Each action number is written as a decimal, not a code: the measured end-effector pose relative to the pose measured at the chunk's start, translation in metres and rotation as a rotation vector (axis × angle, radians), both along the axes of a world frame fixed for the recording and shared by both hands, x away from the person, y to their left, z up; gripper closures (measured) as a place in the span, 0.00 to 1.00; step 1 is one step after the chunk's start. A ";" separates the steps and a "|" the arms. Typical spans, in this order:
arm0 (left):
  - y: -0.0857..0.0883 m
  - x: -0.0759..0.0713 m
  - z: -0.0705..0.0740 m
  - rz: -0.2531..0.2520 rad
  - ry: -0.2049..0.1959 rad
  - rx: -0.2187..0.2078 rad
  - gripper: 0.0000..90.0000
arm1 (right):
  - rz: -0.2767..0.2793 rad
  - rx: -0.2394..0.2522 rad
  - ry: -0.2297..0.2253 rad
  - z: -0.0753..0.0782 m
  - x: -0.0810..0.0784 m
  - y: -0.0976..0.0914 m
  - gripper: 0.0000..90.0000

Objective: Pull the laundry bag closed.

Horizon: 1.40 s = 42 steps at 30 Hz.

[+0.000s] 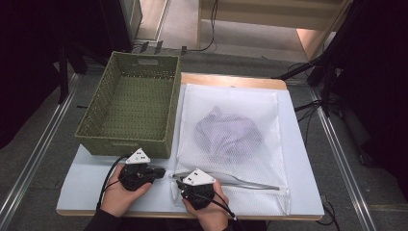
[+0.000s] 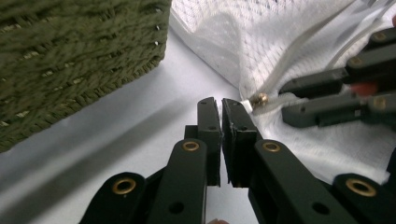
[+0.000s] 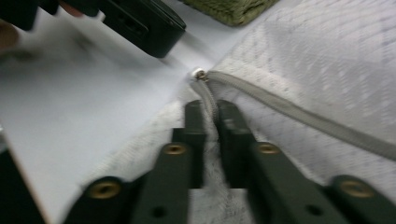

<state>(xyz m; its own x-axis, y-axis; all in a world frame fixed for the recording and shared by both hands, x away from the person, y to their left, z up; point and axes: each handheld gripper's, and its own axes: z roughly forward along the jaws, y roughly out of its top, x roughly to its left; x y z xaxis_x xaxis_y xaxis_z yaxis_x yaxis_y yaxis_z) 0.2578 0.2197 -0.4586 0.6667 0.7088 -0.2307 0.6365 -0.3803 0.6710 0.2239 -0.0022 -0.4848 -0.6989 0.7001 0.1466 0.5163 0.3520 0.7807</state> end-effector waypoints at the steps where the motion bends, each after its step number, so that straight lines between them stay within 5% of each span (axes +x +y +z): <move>1: 0.000 0.000 -0.001 0.000 0.004 0.010 0.95 | 0.007 0.017 0.018 0.000 0.001 -0.002 0.99; 10: -0.013 -0.003 -0.005 -0.033 0.005 0.032 0.93 | 0.024 0.207 -0.055 0.025 -0.008 -0.021 0.99; 20: -0.018 -0.010 0.018 -0.031 -0.047 -0.100 0.96 | 0.027 0.160 -0.027 0.014 -0.011 -0.018 0.99; 27: -0.026 -0.014 0.023 -0.046 -0.074 -0.106 0.91 | 0.022 0.144 -0.030 0.011 -0.011 -0.016 0.99; 29: -0.021 -0.012 0.022 -0.029 -0.058 -0.117 0.86 | 0.014 0.142 -0.035 0.011 -0.010 -0.017 0.99; 33: -0.010 -0.005 0.014 -0.032 0.063 -0.166 0.73 | 0.006 0.145 -0.041 0.012 -0.010 -0.019 0.99; 36: -0.010 -0.004 0.008 -0.040 0.110 -0.188 0.69 | 0.003 0.143 -0.045 0.012 -0.010 -0.020 0.99; 42: -0.012 -0.004 0.004 -0.121 0.182 -0.203 0.61 | -0.004 0.139 -0.050 0.012 -0.010 -0.021 0.99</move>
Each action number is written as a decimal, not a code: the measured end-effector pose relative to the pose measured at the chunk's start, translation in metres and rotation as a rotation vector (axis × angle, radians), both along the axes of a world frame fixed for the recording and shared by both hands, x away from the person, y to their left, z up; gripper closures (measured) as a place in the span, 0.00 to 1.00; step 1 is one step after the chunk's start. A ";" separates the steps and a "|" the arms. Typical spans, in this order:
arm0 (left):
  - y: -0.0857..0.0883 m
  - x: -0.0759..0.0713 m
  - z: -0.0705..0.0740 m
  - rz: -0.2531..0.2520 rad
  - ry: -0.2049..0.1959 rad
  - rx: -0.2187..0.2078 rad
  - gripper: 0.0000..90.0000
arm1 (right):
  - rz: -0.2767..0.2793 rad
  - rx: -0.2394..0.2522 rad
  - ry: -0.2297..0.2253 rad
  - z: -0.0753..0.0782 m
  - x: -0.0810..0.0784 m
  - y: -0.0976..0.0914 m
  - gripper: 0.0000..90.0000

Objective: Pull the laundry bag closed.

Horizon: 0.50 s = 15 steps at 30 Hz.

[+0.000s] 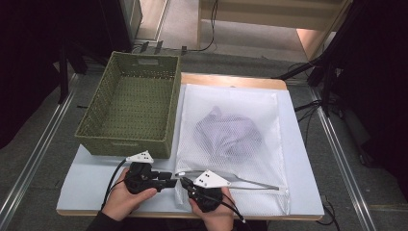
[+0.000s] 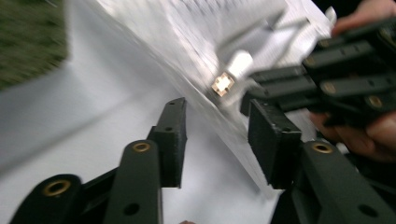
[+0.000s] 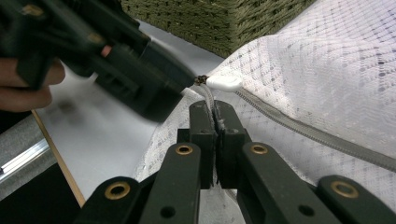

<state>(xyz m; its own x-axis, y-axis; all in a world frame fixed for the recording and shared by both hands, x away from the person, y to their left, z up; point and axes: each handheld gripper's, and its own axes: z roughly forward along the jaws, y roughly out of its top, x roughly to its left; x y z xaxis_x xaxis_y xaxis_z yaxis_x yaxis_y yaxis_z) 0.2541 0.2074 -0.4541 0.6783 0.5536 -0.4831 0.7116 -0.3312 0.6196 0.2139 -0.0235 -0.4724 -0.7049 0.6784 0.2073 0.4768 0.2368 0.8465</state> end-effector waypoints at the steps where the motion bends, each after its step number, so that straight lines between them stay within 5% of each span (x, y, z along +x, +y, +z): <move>1: 0.000 0.000 -0.001 -0.011 0.005 -0.001 0.60 | 0.001 -0.001 0.000 0.000 0.000 0.000 0.99; 4: -0.002 0.000 -0.004 -0.024 0.006 0.009 0.63 | 0.007 0.000 0.005 -0.001 0.000 0.001 0.99; 11: 0.003 0.001 -0.008 -0.037 0.001 -0.003 0.91 | 0.021 0.011 0.028 -0.003 0.002 0.000 0.97; 15: 0.003 -0.001 -0.007 -0.039 -0.025 0.013 0.99 | 0.040 0.031 0.059 -0.003 0.005 -0.002 0.88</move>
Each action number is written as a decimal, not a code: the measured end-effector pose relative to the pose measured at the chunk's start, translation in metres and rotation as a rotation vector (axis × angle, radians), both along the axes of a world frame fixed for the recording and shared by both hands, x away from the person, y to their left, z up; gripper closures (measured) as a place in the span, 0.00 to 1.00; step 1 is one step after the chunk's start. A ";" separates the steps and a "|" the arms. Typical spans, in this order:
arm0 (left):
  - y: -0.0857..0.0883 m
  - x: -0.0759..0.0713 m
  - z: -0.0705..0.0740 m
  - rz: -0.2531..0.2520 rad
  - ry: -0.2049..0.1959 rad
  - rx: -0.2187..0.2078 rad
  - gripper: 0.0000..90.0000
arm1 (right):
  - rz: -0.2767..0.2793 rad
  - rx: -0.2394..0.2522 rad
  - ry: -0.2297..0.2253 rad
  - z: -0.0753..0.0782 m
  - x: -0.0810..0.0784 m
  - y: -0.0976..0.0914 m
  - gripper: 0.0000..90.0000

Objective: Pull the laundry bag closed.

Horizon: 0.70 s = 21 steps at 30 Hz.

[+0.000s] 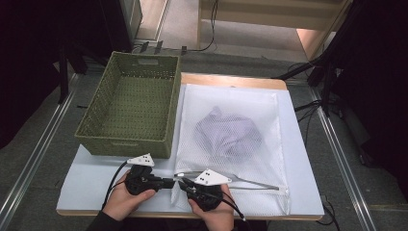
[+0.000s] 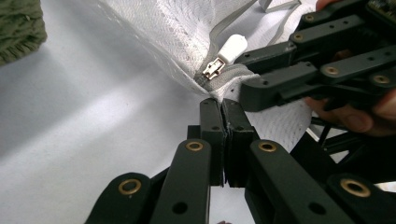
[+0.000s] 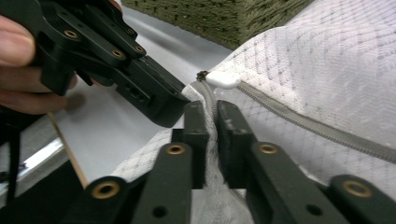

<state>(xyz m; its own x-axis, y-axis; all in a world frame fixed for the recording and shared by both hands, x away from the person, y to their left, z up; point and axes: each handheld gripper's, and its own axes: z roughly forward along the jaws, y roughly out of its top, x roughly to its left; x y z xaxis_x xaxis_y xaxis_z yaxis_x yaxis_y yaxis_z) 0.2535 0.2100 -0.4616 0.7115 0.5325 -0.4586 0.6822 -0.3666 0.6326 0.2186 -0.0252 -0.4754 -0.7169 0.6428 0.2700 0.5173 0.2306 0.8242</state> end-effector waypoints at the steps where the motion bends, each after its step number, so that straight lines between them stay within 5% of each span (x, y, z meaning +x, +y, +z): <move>1: 0.000 0.000 0.000 -0.002 -0.007 0.007 0.99 | 0.005 0.009 0.010 0.001 0.000 -0.001 0.83; 3: -0.002 -0.003 0.002 0.008 -0.045 0.044 0.99 | 0.001 0.019 0.016 0.003 0.002 -0.002 0.75; 12: -0.015 -0.015 0.009 -0.038 -0.208 0.168 1.00 | -0.025 0.162 0.118 0.005 0.015 -0.008 0.67; 16: -0.018 -0.017 0.008 -0.042 -0.225 0.202 1.00 | -0.014 0.196 0.179 0.002 0.021 -0.008 0.80; 21: -0.015 -0.016 0.008 -0.026 -0.222 0.210 0.99 | 0.008 0.198 0.203 0.001 0.023 -0.010 0.95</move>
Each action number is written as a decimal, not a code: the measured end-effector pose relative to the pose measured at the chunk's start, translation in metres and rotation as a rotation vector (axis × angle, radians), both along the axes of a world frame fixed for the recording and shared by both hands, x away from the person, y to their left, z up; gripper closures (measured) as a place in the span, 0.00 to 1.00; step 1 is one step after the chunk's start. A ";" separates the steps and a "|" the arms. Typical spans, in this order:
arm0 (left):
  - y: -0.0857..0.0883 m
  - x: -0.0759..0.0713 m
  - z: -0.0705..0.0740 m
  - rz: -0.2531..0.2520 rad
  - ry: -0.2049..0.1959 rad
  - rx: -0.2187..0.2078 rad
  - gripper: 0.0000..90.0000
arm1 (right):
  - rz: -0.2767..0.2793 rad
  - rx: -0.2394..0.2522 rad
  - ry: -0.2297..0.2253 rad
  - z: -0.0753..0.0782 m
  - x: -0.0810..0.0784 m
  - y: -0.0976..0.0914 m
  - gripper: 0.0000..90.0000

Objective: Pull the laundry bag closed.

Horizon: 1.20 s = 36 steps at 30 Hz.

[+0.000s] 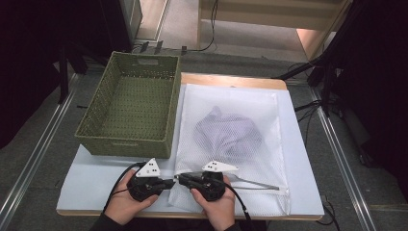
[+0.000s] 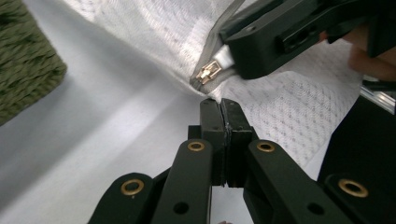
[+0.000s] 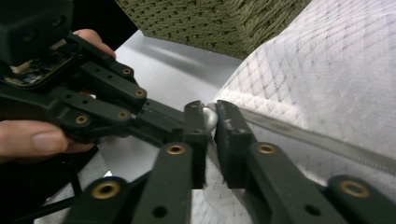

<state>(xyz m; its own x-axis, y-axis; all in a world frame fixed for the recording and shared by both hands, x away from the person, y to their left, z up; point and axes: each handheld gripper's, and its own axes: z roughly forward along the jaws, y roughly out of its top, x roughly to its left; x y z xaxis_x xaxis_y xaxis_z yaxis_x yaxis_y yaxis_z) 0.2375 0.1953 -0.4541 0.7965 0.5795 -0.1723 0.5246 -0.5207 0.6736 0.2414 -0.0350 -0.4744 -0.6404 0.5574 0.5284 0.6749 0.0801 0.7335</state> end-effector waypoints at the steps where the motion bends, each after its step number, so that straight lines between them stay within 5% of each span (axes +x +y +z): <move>1: 0.001 0.001 0.000 0.008 0.007 -0.003 1.00 | 0.005 0.001 0.002 0.000 0.000 0.000 0.97; 5: 0.005 0.004 -0.003 0.022 0.046 -0.032 0.98 | 0.009 -0.009 -0.005 -0.001 -0.001 0.001 0.97; 10: 0.007 0.010 -0.005 0.057 0.085 -0.099 0.78 | -0.001 -0.006 -0.040 0.000 -0.004 0.003 0.98; 17: 0.006 0.012 -0.011 0.026 0.083 -0.108 0.99 | -0.015 -0.035 -0.075 0.000 -0.007 0.005 0.98; 36: 0.015 0.012 -0.008 0.105 0.092 -0.171 0.99 | -0.089 -0.107 -0.097 0.000 -0.008 -0.009 0.98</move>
